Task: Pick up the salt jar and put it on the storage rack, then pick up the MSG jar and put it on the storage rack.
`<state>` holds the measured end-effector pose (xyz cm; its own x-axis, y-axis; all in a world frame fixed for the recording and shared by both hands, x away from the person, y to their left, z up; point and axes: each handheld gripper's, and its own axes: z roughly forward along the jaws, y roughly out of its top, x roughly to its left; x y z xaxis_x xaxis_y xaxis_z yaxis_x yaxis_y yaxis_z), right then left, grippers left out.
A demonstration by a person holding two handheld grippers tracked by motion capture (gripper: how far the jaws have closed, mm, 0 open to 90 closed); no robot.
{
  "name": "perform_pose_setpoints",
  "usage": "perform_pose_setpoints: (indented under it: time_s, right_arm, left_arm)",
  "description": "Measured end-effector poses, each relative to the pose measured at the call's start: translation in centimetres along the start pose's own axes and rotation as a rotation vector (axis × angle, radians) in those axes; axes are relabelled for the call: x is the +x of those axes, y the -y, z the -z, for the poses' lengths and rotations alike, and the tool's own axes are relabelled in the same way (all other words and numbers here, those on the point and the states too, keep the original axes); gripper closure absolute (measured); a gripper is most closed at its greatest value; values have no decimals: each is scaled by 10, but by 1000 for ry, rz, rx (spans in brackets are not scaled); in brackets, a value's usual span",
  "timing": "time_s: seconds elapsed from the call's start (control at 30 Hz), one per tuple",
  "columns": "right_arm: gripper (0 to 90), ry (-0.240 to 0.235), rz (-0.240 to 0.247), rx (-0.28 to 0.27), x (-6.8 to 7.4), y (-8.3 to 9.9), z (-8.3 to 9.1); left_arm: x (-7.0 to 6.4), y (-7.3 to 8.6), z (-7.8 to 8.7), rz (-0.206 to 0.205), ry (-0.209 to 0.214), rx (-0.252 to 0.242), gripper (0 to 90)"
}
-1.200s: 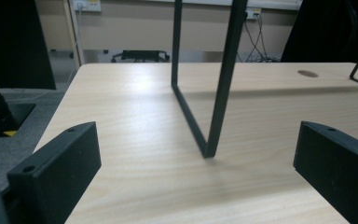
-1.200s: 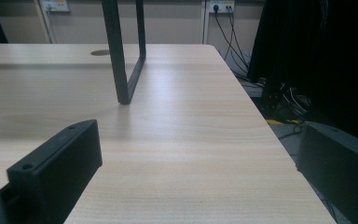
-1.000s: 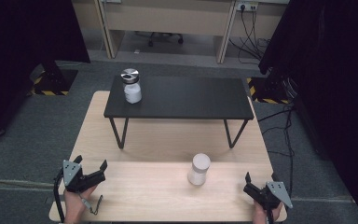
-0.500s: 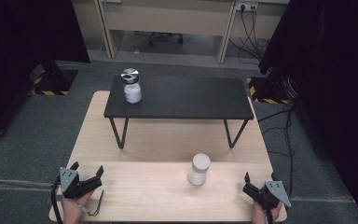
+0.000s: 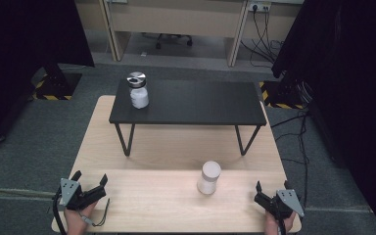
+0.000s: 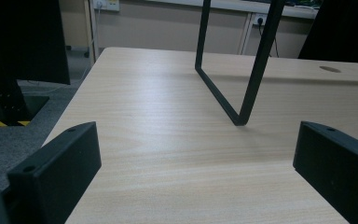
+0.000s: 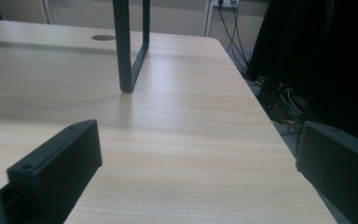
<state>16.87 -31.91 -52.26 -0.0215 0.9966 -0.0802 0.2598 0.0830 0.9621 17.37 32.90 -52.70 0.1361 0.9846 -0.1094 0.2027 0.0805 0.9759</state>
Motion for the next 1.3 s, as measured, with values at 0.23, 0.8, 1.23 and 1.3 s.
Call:
perform_pose_setpoints:
  time_s: [0.23,0.8,1.23,1.3]
  right_arm:
    - [3,-4,-5,-13,-1,2,1]
    - [3,-12,-6,-17,-2,3,1]
    - [3,-15,-8,-18,-3,3,1]
    - [3,-19,-10,-19,-4,3,2]
  left_arm:
    - [-2,1,0,-13,-7,-5,0]
    - [-4,0,0,-13,-16,5,3]
    - [-4,0,-1,-12,-15,8,3]
    - [-4,0,-1,-14,-17,10,4]
